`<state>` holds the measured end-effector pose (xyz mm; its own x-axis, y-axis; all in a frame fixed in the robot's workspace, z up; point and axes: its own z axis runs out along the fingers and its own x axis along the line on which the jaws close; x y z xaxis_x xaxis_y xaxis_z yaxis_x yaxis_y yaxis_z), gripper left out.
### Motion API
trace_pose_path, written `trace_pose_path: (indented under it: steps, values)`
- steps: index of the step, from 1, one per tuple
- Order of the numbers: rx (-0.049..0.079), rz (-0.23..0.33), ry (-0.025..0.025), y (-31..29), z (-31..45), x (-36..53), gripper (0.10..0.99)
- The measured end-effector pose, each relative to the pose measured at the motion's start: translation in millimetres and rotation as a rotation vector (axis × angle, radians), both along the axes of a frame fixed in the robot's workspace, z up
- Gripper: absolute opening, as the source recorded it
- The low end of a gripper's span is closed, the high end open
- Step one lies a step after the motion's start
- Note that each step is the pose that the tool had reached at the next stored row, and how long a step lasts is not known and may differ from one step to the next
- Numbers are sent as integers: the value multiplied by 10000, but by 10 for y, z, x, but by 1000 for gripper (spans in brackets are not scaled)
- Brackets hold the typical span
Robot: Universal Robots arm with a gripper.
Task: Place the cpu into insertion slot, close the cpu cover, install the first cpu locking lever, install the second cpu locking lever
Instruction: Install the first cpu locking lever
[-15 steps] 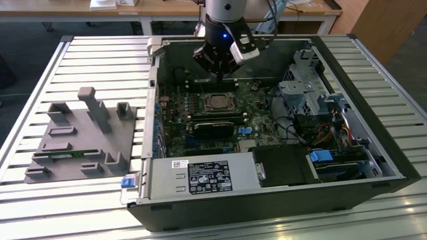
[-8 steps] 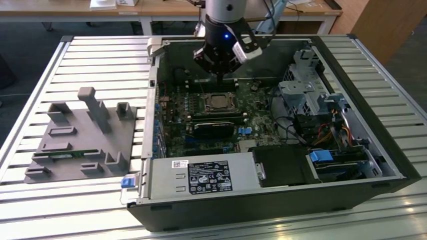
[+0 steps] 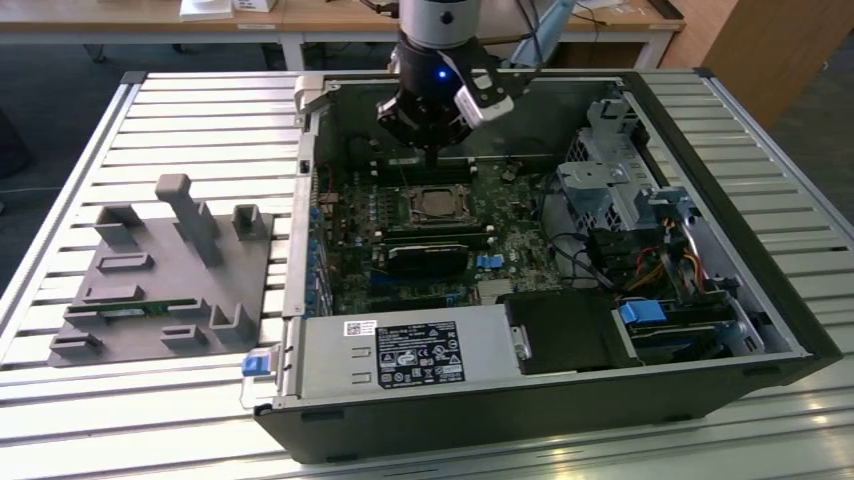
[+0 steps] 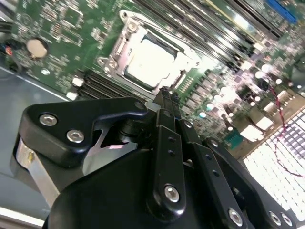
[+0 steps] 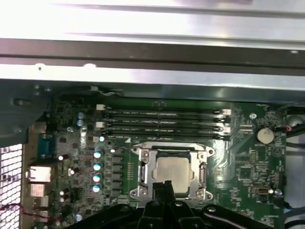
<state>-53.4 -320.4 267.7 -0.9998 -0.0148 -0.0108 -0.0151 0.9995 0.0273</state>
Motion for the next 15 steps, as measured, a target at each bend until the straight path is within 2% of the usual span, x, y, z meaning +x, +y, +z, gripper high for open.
trace_pose_path:
  steps: [4,15]
  values:
    - [1,-1,-33,1,-9,-134,106]
    - [0,0,-47,1,-10,-189,106]
